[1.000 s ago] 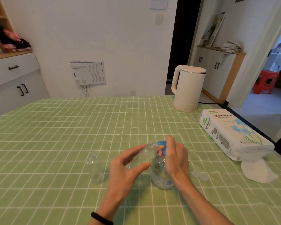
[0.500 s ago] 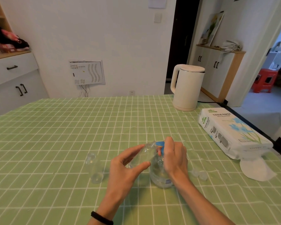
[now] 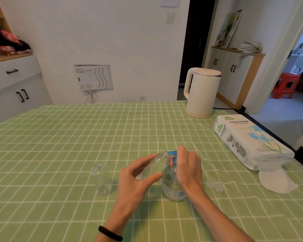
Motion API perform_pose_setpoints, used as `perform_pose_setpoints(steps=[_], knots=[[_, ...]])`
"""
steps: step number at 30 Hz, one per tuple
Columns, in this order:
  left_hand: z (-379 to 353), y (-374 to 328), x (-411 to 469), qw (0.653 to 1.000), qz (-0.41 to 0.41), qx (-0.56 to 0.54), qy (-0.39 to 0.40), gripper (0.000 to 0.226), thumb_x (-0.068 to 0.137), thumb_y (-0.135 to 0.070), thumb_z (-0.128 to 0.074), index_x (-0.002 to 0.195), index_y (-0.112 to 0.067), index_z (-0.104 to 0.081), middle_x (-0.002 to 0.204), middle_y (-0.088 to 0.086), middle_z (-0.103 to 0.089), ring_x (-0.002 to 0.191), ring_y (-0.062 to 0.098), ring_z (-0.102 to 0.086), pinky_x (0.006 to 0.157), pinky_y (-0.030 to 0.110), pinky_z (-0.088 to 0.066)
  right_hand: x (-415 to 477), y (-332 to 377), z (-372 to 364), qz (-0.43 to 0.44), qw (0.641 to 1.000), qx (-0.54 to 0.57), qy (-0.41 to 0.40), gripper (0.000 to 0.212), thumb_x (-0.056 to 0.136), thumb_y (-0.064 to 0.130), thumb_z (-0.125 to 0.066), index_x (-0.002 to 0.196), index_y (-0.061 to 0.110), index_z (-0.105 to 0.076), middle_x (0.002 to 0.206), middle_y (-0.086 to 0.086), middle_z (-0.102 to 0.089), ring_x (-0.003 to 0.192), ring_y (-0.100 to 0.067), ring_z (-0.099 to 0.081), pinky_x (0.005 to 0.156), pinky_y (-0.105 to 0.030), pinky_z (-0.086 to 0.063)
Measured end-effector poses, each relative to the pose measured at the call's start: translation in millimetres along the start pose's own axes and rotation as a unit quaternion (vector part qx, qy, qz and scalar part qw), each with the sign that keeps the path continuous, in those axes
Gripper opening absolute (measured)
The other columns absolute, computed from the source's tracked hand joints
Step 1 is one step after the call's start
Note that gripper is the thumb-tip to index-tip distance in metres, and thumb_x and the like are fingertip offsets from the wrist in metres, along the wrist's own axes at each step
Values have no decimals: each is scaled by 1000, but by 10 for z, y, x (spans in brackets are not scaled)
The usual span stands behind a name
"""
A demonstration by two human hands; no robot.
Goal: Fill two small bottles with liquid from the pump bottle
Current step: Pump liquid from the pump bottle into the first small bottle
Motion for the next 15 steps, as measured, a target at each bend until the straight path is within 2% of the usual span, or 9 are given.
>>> perform_pose_setpoints(steps=[5, 9, 13, 15], knots=[[-4, -2, -20, 1000, 6, -9, -1, 57, 73, -9, -93, 123, -30, -76, 121, -16, -79, 120, 3, -71, 106, 16, -51, 3, -76, -22, -29, 999, 31, -5, 71, 88, 68, -22, 44, 26, -57, 48, 10, -61, 47, -6, -53, 65, -36, -46], [18, 10, -26, 1000, 14, -23, -2, 53, 76, -7, -92, 122, -26, -77, 121, -10, -80, 118, 10, -73, 105, 26, -56, 8, -108, -25, -28, 999, 41, -10, 80, 89, 77, -18, 43, 29, -62, 63, 14, -75, 55, -4, -64, 70, -35, -46], [77, 33, -59, 999, 22, -28, -21, 50, 78, -3, -89, 111, -38, -76, 116, -10, -81, 111, 7, -75, 91, 12, -55, 3, -139, -34, -32, 997, 68, -10, 78, 89, 78, -21, 45, 31, -67, 70, 13, -80, 72, -3, -73, 77, -34, -48], [120, 81, -89, 999, 33, -23, -30, 50, 78, -5, -90, 108, -40, -74, 116, -10, -80, 110, 7, -75, 89, 12, -55, -2, -147, -35, -32, 996, 78, -6, 79, 90, 78, -23, 46, 31, -69, 71, 12, -80, 77, -8, -76, 85, -39, -52]])
Point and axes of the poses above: each hand's wrist, its own x-axis towards the middle knuckle, its own z-axis out of the back of the hand, y = z × x, the point moved 7 cm from there along x, towards the middle knuckle
